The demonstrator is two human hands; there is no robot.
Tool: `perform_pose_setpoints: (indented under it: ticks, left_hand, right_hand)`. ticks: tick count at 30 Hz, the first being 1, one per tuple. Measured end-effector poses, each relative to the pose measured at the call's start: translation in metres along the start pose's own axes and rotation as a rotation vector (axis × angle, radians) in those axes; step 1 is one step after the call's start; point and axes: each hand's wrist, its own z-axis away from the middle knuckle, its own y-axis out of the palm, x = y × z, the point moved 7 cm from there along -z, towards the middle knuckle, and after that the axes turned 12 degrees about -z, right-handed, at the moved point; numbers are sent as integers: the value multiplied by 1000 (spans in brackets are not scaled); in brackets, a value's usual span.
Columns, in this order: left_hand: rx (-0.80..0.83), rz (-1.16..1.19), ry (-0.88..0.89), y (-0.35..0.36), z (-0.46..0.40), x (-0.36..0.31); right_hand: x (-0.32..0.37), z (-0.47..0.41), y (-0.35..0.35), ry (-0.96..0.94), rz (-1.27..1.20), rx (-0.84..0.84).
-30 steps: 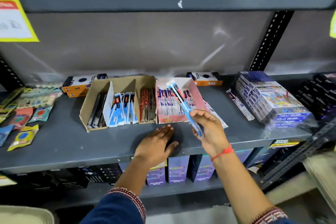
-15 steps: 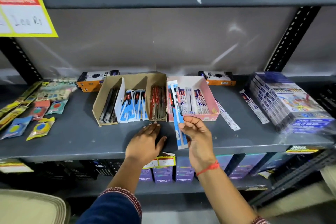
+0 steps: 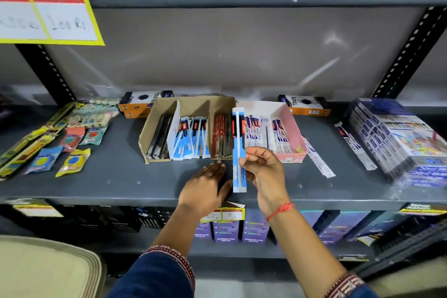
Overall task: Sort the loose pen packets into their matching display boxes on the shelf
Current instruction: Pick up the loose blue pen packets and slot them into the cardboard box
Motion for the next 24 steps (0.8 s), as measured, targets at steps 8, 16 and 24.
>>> perform_pose_setpoints:
  ticks: [8,16,24]
  left_hand:
    - [12,-32,-170,4,28,85]
    - [-160,31,-175,-6,38,107]
    - [-85,96,-159,1,38,110]
  right_hand:
    - [4,-40,71,-33,376,118]
    - [-2,-76,145,-146,1005,139]
    - [-31,-83,167,-55,1517,183]
